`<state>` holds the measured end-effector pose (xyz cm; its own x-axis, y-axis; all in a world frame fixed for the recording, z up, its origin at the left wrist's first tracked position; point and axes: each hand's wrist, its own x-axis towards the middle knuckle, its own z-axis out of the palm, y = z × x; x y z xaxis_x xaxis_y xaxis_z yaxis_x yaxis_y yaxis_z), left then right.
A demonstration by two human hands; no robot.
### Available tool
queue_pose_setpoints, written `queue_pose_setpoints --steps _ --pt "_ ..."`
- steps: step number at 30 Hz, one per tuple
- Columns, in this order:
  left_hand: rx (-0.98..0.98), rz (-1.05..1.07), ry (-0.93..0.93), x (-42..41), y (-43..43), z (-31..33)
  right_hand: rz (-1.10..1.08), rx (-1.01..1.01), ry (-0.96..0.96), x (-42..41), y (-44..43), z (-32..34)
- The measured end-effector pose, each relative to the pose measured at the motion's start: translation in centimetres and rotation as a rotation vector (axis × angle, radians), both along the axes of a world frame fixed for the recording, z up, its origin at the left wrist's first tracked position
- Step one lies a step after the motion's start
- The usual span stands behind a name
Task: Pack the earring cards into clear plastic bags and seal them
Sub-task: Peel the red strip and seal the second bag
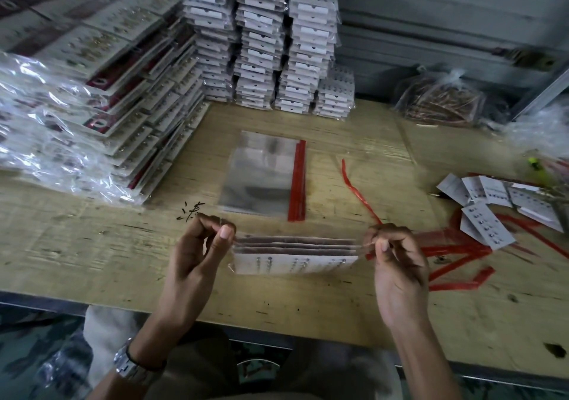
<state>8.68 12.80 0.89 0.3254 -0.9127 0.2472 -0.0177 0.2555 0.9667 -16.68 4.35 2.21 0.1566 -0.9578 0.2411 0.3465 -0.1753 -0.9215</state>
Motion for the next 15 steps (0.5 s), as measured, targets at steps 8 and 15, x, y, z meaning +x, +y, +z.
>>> queue_pose_setpoints --steps 8,15 --pt "-0.005 0.116 0.035 -1.0 1.1 0.1 -0.132 -0.047 0.242 -0.6 0.6 -0.5" --pt "0.088 0.279 -0.093 -2.2 2.5 0.3 -0.288 0.039 0.259 0.2 2.8 -0.5"
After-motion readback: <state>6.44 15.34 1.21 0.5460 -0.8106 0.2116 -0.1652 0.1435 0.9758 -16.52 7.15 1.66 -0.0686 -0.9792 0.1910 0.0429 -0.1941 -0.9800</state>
